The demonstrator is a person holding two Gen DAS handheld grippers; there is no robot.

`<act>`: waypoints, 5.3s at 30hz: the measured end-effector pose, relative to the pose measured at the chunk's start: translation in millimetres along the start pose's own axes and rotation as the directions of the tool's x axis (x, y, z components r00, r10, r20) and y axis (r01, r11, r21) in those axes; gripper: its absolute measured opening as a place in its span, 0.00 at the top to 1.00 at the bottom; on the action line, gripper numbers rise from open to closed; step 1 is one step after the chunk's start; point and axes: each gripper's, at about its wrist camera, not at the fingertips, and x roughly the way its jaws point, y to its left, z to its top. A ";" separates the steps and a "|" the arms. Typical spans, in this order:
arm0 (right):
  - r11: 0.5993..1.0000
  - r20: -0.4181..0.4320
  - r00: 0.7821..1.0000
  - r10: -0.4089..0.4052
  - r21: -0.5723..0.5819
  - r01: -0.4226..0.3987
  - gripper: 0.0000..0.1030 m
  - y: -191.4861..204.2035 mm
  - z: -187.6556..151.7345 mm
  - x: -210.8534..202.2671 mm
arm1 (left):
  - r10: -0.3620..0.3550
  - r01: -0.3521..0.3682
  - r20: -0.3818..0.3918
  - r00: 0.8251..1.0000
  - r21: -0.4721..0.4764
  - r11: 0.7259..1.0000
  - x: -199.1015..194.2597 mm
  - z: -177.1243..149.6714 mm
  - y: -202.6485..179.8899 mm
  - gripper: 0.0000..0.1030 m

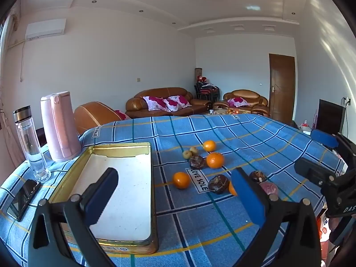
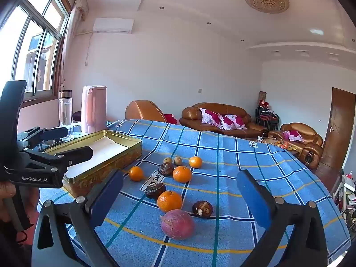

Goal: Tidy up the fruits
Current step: 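Move both tools toward the fruits on the blue checked tablecloth, then grasp the red onion with the right gripper while the left tool approaches the dark mangosteen, then close the left gripper on the dark purple mangosteen and lift it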

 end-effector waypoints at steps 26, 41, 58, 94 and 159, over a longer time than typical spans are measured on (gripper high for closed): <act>1.000 -0.018 1.000 0.008 0.016 -0.007 0.01 2.3 -6.2 4.6 | 0.006 -0.007 -0.034 0.999 -0.004 1.000 9.2 -8.5 4.5 0.00; 1.000 -0.030 1.000 0.008 0.016 -0.008 0.01 3.8 -9.2 8.6 | 0.011 -0.012 -0.041 0.999 -0.006 1.000 9.8 -10.9 8.4 0.00; 1.000 -0.038 0.999 0.012 0.019 -0.012 0.01 3.1 -9.5 10.2 | 0.017 -0.017 -0.052 0.999 -0.004 1.000 14.3 -12.4 9.2 0.00; 0.996 -0.242 0.968 0.061 0.079 -0.042 0.22 -13.9 -57.7 65.0 | -0.067 0.070 -0.169 0.983 0.014 0.997 53.0 -35.7 -15.3 0.00; 0.993 -0.147 0.986 0.075 0.105 -0.060 0.47 -34.7 -55.4 71.3 | -0.282 0.282 -0.297 0.912 -0.043 0.958 124.4 -20.3 -50.5 0.54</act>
